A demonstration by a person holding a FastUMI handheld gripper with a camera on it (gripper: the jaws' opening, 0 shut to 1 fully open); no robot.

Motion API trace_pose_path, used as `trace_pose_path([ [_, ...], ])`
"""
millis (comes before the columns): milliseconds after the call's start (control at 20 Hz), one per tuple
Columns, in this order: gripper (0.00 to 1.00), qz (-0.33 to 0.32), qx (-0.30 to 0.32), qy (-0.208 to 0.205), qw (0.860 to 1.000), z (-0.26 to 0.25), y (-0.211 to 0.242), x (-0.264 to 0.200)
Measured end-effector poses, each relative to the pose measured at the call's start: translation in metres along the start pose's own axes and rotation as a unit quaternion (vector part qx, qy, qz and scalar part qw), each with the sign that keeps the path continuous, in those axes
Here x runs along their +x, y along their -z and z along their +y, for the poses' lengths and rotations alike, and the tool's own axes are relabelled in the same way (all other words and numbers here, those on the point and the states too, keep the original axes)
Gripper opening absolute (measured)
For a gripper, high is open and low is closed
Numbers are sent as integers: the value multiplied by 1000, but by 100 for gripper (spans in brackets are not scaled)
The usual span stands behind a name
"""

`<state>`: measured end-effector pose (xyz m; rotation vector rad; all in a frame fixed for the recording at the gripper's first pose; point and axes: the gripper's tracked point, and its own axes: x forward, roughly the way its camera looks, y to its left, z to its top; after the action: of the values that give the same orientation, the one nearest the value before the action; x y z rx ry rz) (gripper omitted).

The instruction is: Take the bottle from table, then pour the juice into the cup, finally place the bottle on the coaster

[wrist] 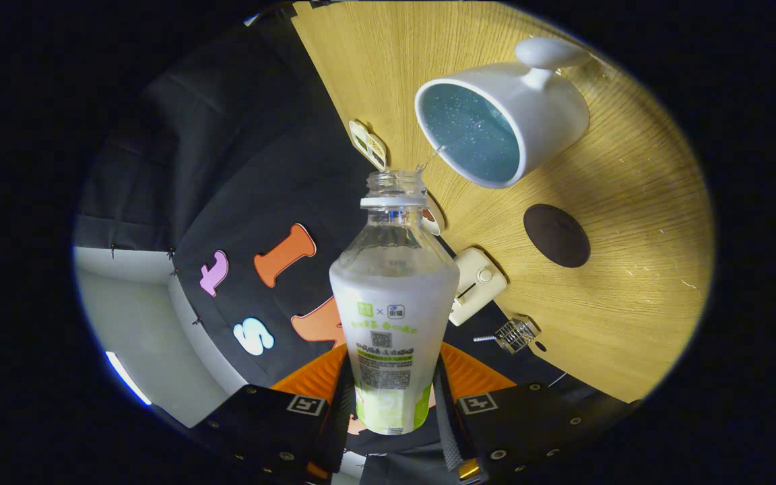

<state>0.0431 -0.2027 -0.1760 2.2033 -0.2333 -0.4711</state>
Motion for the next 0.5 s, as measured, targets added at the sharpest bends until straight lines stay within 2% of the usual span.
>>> trace_pose_path([
  [350, 57, -7, -18, 10, 1000, -9, -2, -2],
  [500, 57, -8, -56, 22, 998, -20, -5, -4],
])
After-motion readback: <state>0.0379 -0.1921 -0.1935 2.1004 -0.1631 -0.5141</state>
